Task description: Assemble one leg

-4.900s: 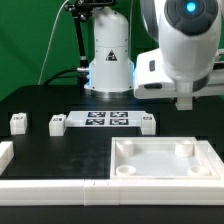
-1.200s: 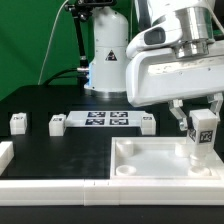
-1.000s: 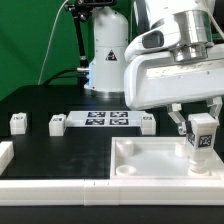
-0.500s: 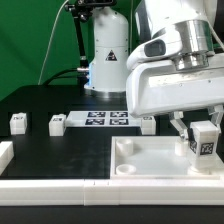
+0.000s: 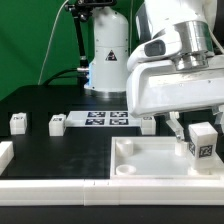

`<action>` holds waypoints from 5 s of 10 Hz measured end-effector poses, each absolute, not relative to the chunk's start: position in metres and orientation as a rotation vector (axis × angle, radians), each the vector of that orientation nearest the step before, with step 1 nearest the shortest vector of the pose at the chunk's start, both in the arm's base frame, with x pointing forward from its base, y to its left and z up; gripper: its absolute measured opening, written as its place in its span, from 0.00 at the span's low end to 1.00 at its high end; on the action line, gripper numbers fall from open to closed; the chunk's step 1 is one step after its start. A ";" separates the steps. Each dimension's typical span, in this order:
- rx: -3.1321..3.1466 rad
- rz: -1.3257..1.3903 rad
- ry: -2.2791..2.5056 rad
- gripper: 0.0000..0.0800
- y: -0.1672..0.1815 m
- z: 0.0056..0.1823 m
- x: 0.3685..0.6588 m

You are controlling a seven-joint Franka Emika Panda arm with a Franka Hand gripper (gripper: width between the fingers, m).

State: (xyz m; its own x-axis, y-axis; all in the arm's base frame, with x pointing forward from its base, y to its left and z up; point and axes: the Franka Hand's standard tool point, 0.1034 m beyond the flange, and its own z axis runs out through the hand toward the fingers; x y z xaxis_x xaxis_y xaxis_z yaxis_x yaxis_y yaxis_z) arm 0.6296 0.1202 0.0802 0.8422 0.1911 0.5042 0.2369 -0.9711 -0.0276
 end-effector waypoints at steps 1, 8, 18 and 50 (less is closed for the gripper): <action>-2.930 -0.788 -0.341 0.64 0.120 0.080 0.630; -2.930 -0.788 -0.341 0.81 0.120 0.080 0.630; -2.967 -0.163 -0.294 0.81 0.126 0.086 0.619; -2.545 -0.023 1.635 0.36 0.113 0.080 0.635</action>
Offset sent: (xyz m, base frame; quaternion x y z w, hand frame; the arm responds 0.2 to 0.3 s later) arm 0.0000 0.0000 0.0000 0.0000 0.0000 0.0000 1.0000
